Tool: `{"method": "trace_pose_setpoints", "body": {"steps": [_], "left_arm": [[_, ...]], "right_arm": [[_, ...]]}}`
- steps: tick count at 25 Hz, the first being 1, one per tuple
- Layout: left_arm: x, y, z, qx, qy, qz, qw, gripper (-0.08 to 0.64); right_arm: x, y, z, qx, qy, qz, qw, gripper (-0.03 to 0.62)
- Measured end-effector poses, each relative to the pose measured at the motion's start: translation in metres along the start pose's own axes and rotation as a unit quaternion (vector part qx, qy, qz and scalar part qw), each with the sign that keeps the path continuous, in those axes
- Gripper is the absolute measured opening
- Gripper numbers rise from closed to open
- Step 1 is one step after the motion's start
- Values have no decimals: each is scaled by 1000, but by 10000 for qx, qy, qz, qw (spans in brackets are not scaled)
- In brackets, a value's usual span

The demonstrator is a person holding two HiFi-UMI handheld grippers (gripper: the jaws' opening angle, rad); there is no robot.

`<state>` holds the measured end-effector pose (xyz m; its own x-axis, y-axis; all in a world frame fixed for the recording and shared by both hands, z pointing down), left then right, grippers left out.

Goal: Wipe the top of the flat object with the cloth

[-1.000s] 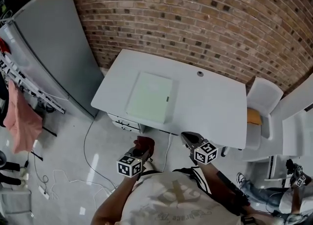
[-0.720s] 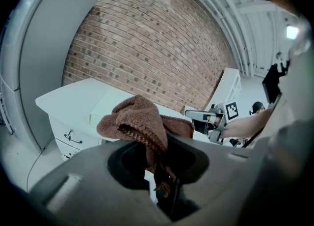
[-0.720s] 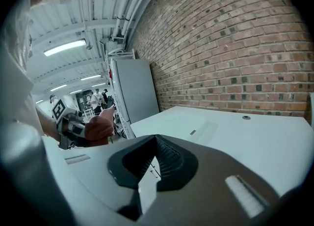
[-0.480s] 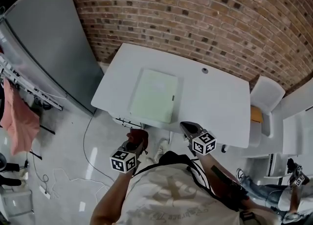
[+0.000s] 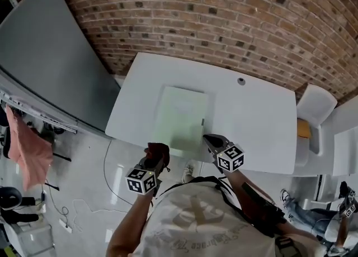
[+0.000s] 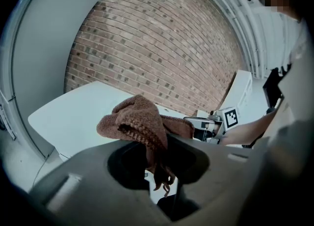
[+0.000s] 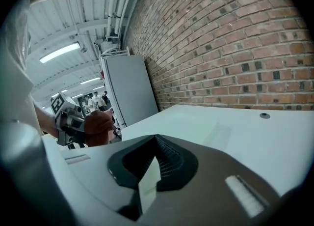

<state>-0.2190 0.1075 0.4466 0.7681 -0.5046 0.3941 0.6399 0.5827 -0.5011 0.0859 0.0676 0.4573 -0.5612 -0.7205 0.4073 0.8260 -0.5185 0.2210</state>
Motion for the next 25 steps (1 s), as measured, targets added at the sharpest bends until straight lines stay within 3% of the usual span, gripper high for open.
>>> {"method": "trace_pose_setpoints", "body": {"steps": [8, 15, 21, 25], "left_arm": [[52, -26, -60, 115, -166, 9, 9998, 86], [77, -52, -90, 45, -307, -5, 9995, 86], [109, -68, -118, 252, -596, 288, 9975, 86], [133, -78, -146, 548, -969, 654, 9916, 86]], "right_arm": [[36, 49, -16, 234, -138, 110, 9996, 8], [56, 71, -12, 547, -490, 320, 9968, 8], [71, 89, -5, 1042, -844, 826, 9875, 8], [75, 87, -3, 1498, -856, 1150, 9783, 9]]}}
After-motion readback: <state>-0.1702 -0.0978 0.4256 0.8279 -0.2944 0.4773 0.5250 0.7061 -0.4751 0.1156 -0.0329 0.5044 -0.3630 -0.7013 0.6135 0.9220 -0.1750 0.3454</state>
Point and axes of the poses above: the fingertips, and each gripper's own axes: x forward along the fingers, y to its right, z out of its underside, the point moved 10 cm from there along -x, backward along the fingers, and after that the axes turned 6 degrees about z, right-handed, at the moved point
